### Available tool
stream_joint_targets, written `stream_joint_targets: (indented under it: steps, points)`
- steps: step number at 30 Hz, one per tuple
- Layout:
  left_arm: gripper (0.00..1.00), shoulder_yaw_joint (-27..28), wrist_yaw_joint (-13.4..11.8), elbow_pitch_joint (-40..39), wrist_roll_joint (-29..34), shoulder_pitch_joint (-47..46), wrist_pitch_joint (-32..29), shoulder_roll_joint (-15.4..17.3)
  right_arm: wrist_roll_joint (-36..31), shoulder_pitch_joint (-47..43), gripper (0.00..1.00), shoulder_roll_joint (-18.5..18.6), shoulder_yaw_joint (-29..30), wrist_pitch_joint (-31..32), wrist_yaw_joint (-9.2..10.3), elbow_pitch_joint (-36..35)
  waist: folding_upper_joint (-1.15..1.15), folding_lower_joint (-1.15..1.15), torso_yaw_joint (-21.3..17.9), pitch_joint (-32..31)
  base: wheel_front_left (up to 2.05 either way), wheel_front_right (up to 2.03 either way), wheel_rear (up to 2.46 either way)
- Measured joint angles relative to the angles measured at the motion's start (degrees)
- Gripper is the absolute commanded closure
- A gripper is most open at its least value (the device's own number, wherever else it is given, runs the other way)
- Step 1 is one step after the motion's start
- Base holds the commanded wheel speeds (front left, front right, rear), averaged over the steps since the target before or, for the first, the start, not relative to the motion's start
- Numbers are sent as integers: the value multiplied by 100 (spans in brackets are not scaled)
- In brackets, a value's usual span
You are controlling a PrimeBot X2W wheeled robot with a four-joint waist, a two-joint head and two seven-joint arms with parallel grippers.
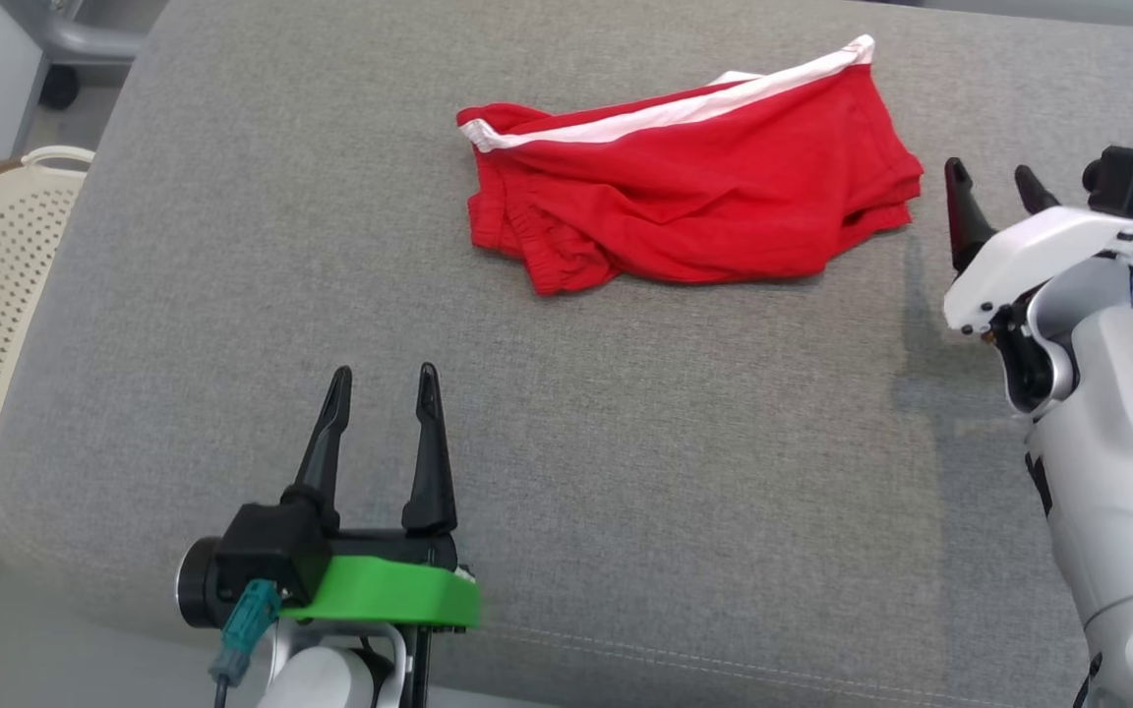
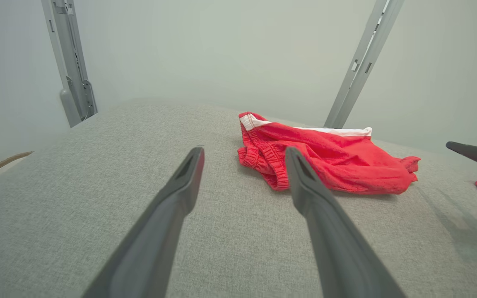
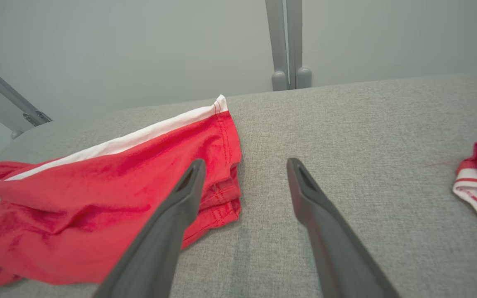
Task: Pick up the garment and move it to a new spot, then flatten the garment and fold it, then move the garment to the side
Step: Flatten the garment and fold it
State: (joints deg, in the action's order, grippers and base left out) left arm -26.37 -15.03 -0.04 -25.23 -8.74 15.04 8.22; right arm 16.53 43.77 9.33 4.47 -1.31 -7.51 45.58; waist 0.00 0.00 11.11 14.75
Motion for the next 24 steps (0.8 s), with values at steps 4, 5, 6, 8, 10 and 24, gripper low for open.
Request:
stream_joint_targets:
  steps: [4, 5, 6, 8, 10, 24]
  points:
    - [0, 235, 219, -110, 314, 191, 0, -190, -271, 279, 0, -5, 216, 136, 0, 290, 0, 0, 125, 113, 0, 0, 0]
    - [0, 274, 281, -131, 368, 224, 1, -231, -334, 357, 0, -18, 258, 179, 0, 368, 0, 0, 153, 150, 0, 0, 0]
    - [0, 294, 331, -119, 426, 233, 0, -259, -402, 428, 0, -30, 292, 224, 0, 433, 0, 0, 180, 188, 0, 0, 0]
    - [0, 381, 417, -129, 512, 236, 0, -338, -555, 540, 0, -42, 404, 246, 0, 576, 0, 0, 237, 262, 0, 0, 0]
    - [0, 444, 505, -122, 586, 237, 0, -389, -712, 636, 0, -38, 510, 283, 0, 711, 0, 0, 293, 337, 0, 0, 0]
    - [0, 726, 777, 5, 773, 238, 0, -521, -1490, 857, 59, -248, 1202, 628, -4, 1288, 0, 0, 445, 593, 0, 0, 0]
